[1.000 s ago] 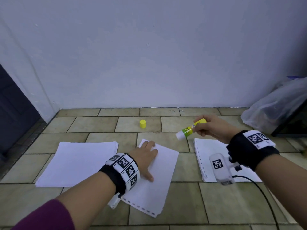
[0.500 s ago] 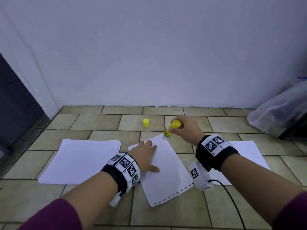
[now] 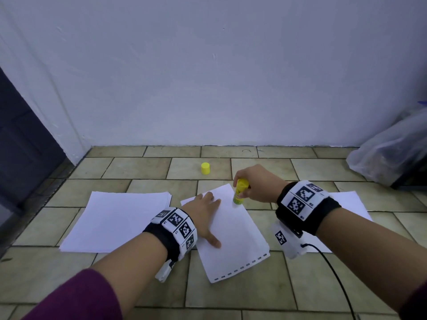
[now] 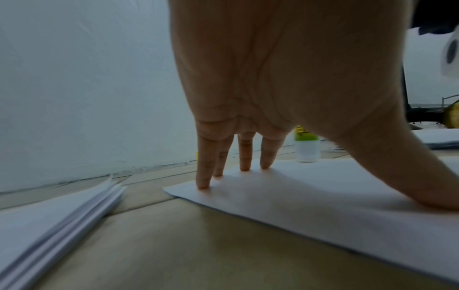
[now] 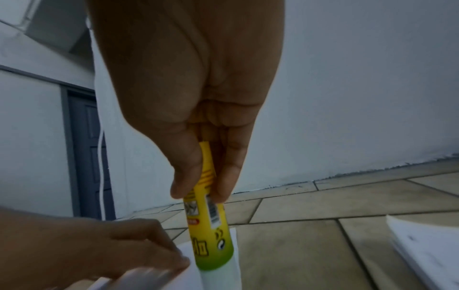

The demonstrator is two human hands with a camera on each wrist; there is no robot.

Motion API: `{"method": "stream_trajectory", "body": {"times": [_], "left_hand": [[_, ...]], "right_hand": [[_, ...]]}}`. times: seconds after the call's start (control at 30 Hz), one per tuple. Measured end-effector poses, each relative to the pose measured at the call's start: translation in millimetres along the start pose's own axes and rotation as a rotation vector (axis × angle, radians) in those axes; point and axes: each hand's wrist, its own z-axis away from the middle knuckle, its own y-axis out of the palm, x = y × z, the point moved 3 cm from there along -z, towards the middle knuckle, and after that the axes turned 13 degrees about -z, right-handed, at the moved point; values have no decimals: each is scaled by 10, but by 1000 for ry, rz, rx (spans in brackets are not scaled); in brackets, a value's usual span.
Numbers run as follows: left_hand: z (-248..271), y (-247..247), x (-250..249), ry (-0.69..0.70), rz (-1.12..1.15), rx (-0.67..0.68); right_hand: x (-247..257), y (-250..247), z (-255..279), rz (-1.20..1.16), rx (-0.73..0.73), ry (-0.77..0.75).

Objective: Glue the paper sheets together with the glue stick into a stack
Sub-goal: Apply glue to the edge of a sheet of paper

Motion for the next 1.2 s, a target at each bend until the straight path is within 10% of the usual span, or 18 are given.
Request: {"method": "stream_trajectory", "body": {"times": [0.6, 0.9, 1.2], "left_hand": [[8, 24, 55, 4, -43, 35], [95, 28, -67, 79, -120, -109], [134, 24, -95, 174, -155, -76]], "right_hand": [[-20, 2, 780, 114, 211, 1], [-350, -402, 632, -764, 52, 219], [-514, -290, 443, -907, -138, 257]]}}
